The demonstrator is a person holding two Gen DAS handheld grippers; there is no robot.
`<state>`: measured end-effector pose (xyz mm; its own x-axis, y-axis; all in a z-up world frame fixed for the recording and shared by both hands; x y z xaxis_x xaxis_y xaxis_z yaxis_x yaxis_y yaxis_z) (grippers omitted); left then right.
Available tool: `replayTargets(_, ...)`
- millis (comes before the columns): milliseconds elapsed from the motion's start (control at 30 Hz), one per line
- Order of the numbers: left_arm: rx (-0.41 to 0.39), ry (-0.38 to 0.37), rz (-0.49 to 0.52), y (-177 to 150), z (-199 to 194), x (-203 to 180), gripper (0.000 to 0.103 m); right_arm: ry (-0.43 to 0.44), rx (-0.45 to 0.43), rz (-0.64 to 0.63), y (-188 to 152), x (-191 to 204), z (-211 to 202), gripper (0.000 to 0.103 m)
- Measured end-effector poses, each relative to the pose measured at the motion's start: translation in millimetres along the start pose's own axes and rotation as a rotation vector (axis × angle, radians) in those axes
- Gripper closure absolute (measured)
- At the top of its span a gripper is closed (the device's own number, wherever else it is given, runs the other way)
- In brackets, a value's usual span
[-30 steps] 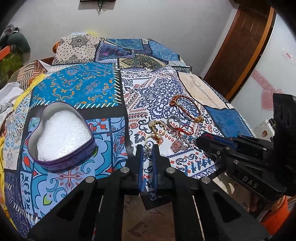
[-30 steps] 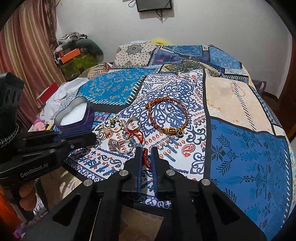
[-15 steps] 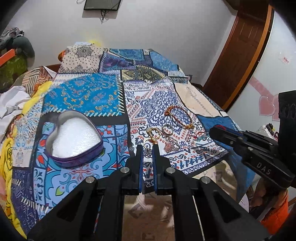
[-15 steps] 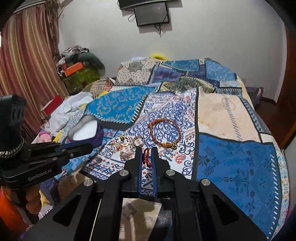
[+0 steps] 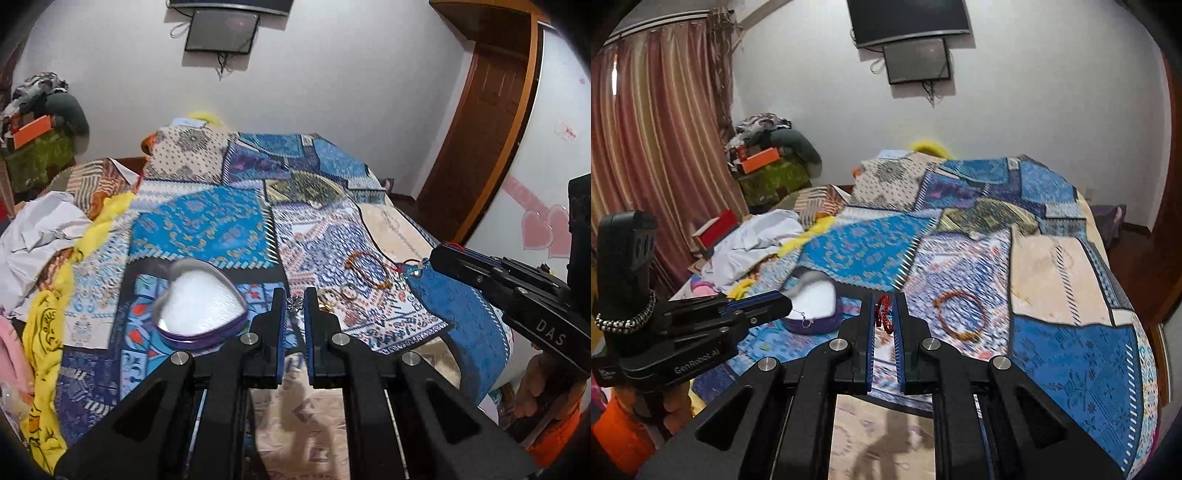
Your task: Organize jewelry
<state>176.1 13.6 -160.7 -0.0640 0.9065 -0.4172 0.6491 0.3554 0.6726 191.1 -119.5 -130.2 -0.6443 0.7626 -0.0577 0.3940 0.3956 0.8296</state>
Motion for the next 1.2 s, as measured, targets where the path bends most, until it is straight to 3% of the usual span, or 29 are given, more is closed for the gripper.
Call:
replayTargets(267,-0.065,0.029,-0.022,18,-26,24,0.095,0.038,-0.039,-0.044,21,30,3,0.095)
replayTargets(600,-0.099,0.067,-0.053,35,-27,52,0.095,0.075,-0.055,-0.08,42,54,21,0.095)
replayTargets(900,-0.036,0.098,-0.092,34,1,85,0.095,0.107,-0.02,-0.107,53,65,58,0.095)
replayTargets(1200,0.051,0.11,-0.107,21,39,104,0.095,0.175,0.073,-0.119,44,78,107,0.095)
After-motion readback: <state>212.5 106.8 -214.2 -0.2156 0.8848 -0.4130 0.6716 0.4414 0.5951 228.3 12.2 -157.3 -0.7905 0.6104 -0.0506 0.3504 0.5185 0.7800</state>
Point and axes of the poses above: each gripper's, at about its wrist camera, not at the fingertips, and z roughly the way its jaws point, x to its left, y to its top, the point moved 7 cm from there along z, roughly the way its jaws point, and after that the axes turned 15 degrees about -z, right-handed, at the moved point
